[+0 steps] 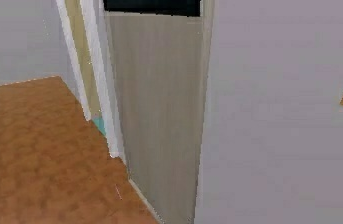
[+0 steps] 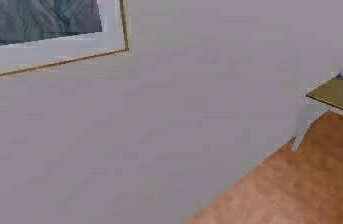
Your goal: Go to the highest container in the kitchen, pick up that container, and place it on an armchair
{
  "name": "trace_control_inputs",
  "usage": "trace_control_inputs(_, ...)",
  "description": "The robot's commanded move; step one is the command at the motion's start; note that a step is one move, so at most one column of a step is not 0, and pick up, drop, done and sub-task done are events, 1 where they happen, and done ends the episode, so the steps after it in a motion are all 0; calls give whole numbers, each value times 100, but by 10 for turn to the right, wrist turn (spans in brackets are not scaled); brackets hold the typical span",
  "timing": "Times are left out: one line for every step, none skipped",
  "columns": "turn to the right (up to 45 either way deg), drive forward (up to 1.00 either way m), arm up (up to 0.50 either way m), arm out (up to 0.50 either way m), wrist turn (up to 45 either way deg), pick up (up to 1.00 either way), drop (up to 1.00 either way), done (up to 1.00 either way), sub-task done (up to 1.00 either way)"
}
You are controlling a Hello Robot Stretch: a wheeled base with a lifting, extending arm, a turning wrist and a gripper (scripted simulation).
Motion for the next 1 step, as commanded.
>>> trace_control_inputs(-450, 0, 0, 0, 0, 0, 0, 0, 0)
